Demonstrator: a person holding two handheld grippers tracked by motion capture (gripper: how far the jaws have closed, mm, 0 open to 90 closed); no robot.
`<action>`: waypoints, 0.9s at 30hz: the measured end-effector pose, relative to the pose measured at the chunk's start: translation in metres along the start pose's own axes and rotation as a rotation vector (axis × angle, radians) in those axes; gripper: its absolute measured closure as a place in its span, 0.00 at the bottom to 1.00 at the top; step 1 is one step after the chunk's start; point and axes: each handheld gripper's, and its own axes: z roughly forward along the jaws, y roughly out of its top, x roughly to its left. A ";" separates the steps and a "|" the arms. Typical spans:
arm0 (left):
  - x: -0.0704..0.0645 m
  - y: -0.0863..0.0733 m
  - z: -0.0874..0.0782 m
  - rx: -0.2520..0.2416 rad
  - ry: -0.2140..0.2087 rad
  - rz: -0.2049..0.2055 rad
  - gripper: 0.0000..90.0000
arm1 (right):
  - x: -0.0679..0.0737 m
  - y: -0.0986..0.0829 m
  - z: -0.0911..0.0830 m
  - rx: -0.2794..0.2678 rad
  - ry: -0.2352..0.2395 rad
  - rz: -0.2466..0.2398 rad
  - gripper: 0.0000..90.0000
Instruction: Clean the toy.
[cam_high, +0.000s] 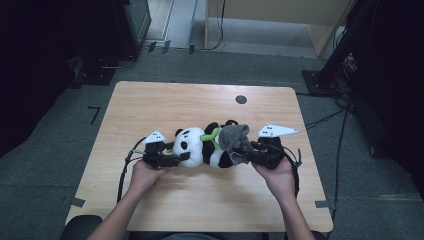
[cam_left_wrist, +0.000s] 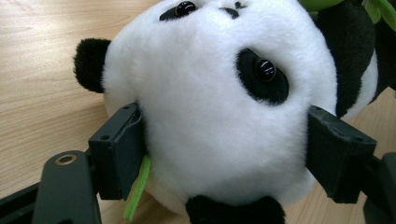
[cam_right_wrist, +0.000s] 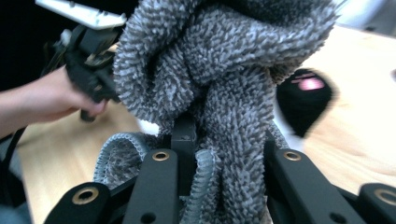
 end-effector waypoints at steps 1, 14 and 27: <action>0.000 0.000 0.000 0.001 0.000 0.000 0.24 | 0.002 -0.001 0.004 0.014 0.003 -0.006 0.80; -0.003 0.000 0.000 0.008 0.005 0.042 0.22 | -0.014 -0.015 0.018 0.069 -0.046 0.015 0.80; -0.006 0.002 -0.001 0.012 0.017 0.056 0.23 | -0.035 -0.011 0.003 0.027 -0.130 0.074 0.81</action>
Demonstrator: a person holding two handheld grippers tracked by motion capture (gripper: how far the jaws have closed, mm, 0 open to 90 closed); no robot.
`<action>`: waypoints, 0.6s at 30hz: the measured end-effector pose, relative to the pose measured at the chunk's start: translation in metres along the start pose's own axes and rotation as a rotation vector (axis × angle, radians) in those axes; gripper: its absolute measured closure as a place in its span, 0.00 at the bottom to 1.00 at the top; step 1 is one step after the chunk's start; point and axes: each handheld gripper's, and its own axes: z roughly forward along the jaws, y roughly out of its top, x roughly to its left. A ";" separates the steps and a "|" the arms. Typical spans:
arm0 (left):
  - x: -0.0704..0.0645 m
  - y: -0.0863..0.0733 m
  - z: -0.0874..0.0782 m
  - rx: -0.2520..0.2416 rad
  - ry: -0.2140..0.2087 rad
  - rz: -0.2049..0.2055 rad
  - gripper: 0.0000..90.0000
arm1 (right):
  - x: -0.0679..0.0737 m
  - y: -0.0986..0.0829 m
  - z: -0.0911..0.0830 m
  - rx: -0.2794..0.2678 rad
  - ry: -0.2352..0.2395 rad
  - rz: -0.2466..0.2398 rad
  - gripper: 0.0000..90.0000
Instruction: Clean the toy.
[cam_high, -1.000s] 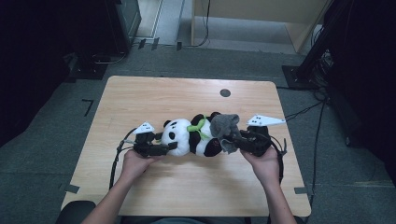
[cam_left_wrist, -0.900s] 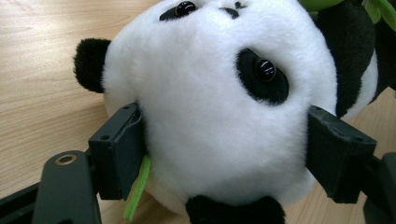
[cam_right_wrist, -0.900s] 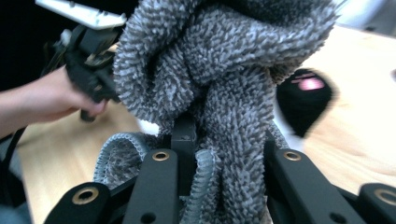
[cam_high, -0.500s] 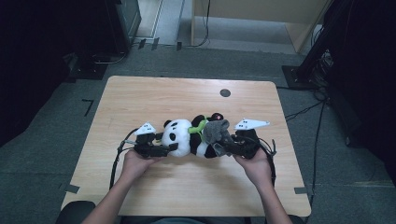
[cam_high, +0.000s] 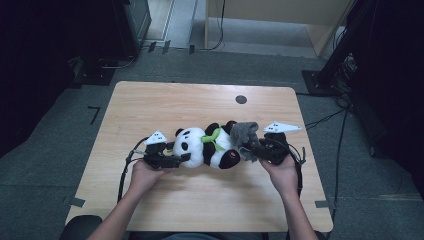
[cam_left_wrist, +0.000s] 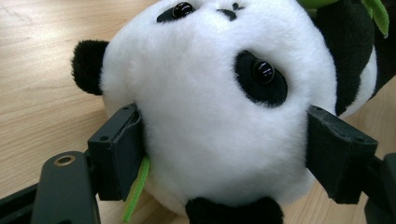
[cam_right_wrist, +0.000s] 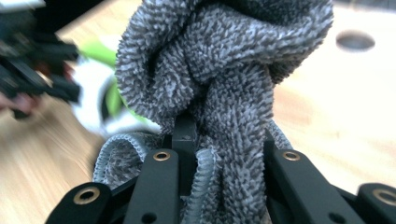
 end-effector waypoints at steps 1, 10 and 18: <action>-0.001 0.000 0.000 -0.001 0.002 0.002 0.23 | 0.005 0.006 -0.003 -0.018 0.005 -0.014 0.81; -0.006 0.003 -0.002 0.012 0.020 0.040 0.26 | 0.077 0.052 0.027 -0.048 0.156 -0.180 0.81; -0.008 0.002 0.000 -0.001 0.026 0.037 0.28 | 0.107 0.058 0.080 0.038 0.196 -0.244 0.81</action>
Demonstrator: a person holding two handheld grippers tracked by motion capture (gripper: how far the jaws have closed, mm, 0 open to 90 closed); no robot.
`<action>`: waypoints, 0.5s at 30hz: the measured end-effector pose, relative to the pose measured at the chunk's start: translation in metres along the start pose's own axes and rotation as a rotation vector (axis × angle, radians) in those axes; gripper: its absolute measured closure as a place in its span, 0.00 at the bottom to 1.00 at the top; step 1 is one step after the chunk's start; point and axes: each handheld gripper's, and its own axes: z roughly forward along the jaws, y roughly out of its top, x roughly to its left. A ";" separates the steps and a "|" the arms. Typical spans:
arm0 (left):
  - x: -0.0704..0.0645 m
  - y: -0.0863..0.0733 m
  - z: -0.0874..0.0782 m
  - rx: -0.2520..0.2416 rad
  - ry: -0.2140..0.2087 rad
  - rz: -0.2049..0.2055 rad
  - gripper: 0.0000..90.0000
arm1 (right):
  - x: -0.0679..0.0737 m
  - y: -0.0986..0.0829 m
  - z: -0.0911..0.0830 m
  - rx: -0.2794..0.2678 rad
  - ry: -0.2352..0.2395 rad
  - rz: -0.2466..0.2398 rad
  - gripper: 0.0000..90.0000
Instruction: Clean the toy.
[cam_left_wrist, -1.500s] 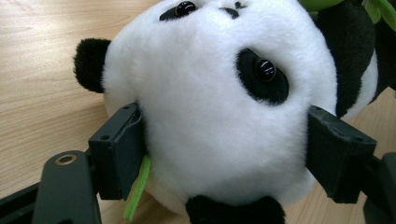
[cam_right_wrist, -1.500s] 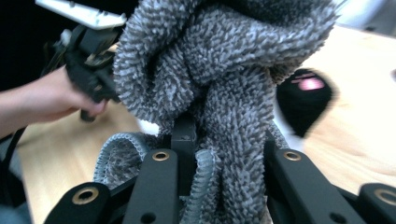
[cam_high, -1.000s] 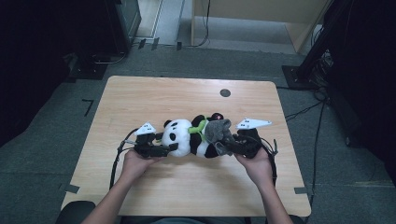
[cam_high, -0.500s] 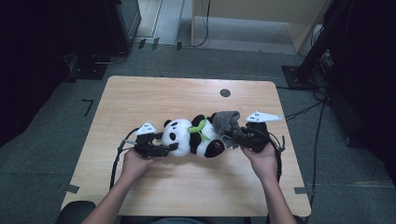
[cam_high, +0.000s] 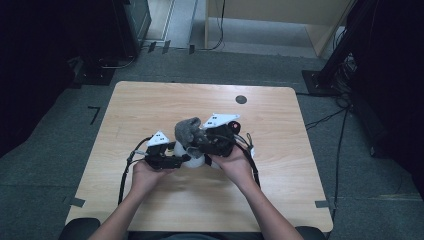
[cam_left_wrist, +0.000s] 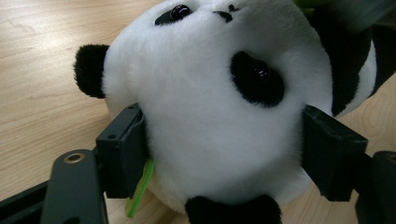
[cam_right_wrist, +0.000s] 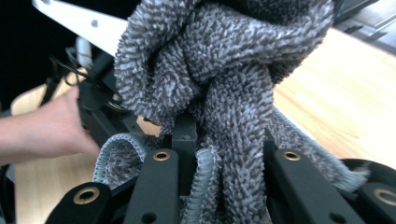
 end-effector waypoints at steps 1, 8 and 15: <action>-0.001 -0.001 0.000 -0.005 0.001 -0.002 0.29 | 0.000 -0.001 0.006 0.016 0.002 -0.004 0.81; -0.007 -0.004 0.002 0.002 0.031 0.028 0.34 | -0.003 -0.017 0.037 0.113 0.024 -0.027 0.81; -0.006 -0.004 0.002 0.009 0.035 0.025 0.37 | 0.003 -0.025 0.035 0.138 -0.005 -0.063 0.82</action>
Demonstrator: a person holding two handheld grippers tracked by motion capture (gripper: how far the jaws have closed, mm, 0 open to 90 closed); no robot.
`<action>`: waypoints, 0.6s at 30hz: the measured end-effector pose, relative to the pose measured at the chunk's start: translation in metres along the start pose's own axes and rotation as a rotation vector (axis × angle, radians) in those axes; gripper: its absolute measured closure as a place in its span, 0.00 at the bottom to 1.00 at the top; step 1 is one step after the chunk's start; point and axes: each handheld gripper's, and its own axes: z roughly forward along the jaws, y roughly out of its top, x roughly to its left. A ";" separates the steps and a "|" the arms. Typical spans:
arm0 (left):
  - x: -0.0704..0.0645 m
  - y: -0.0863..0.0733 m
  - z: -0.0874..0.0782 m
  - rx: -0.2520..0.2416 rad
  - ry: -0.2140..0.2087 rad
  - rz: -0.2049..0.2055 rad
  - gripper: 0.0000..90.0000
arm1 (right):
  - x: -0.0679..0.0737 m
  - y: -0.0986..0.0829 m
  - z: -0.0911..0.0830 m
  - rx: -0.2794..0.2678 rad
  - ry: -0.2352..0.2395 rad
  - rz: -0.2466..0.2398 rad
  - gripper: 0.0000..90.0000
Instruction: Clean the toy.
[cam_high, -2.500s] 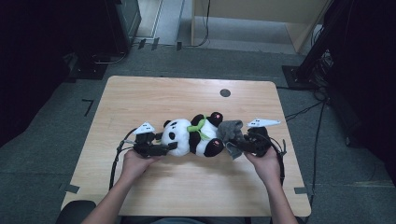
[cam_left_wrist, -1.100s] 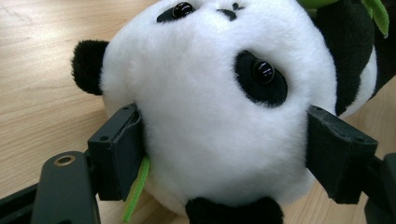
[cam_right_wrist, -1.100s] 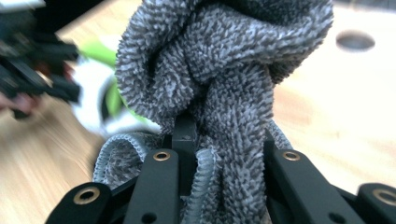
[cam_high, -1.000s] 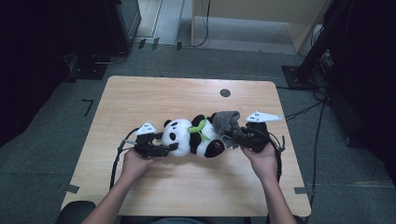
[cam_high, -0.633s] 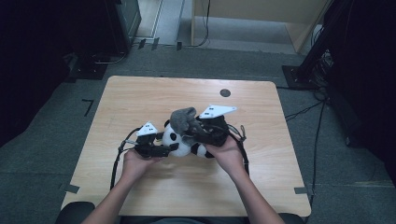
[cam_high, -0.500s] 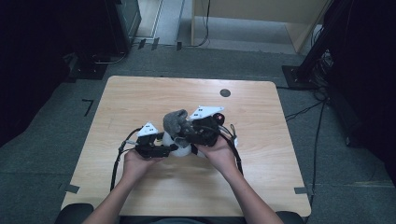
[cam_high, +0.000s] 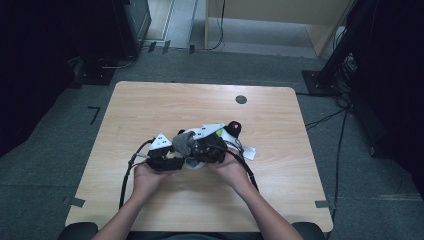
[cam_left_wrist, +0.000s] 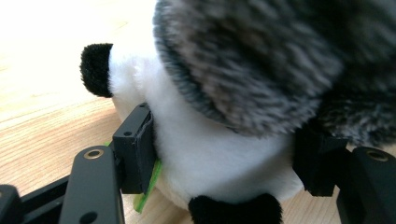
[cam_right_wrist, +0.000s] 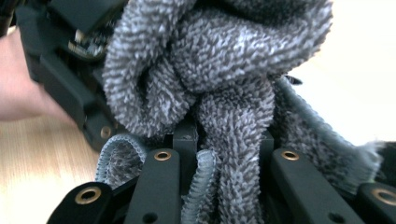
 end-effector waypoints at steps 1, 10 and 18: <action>0.001 0.001 0.000 0.003 -0.002 -0.007 0.37 | 0.001 -0.003 -0.001 0.003 -0.008 -0.001 0.82; 0.008 0.006 0.002 0.019 -0.027 -0.043 0.37 | 0.002 -0.025 -0.013 0.045 -0.039 0.014 0.82; 0.010 0.008 0.002 0.027 -0.035 -0.061 0.37 | 0.008 -0.051 -0.016 0.112 -0.063 0.015 0.82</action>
